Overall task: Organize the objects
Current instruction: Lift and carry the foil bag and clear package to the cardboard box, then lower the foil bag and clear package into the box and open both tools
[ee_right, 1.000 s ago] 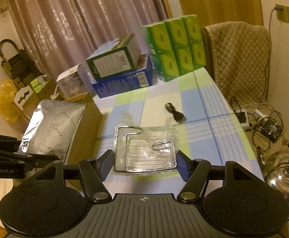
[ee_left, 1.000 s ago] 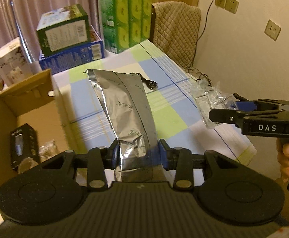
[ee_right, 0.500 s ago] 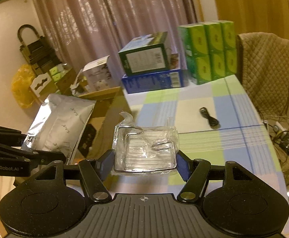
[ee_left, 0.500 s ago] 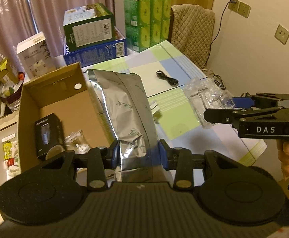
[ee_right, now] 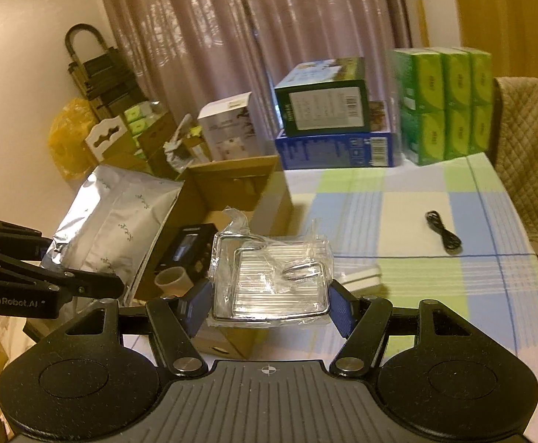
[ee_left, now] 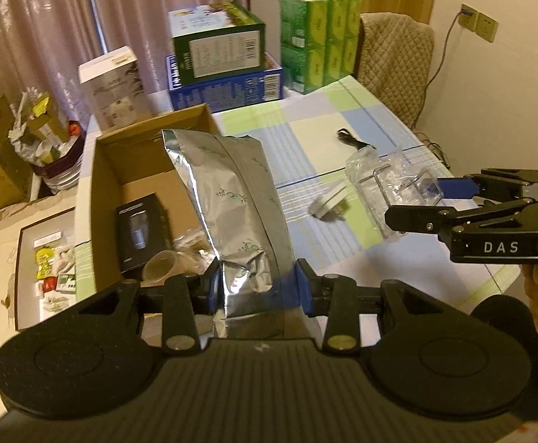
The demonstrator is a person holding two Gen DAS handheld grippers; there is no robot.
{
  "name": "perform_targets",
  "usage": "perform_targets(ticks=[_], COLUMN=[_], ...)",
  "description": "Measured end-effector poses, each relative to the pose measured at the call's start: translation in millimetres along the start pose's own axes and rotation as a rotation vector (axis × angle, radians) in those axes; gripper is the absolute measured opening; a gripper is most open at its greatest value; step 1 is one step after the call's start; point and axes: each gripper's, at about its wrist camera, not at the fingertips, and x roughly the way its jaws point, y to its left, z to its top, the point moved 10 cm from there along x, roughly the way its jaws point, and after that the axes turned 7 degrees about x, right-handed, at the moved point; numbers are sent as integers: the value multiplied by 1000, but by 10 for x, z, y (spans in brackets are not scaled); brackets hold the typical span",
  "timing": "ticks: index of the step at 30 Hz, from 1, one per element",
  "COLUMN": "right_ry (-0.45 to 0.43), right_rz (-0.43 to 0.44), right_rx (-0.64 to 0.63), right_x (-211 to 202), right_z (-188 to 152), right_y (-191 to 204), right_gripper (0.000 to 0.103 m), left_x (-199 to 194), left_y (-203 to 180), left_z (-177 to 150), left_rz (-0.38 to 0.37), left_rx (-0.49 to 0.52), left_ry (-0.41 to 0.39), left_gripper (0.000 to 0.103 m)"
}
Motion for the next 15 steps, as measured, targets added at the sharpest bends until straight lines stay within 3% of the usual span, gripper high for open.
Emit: perform_targets(ticks=[15], right_ry=[46], right_rz=[62], right_rx=[-55], right_x=[432], right_z=[138], right_y=[435], right_gripper=[63], left_x=[-6], left_y=[739], left_z=[-50], left_rz=[76], left_rx=[-42], left_ry=[28], left_gripper=[34])
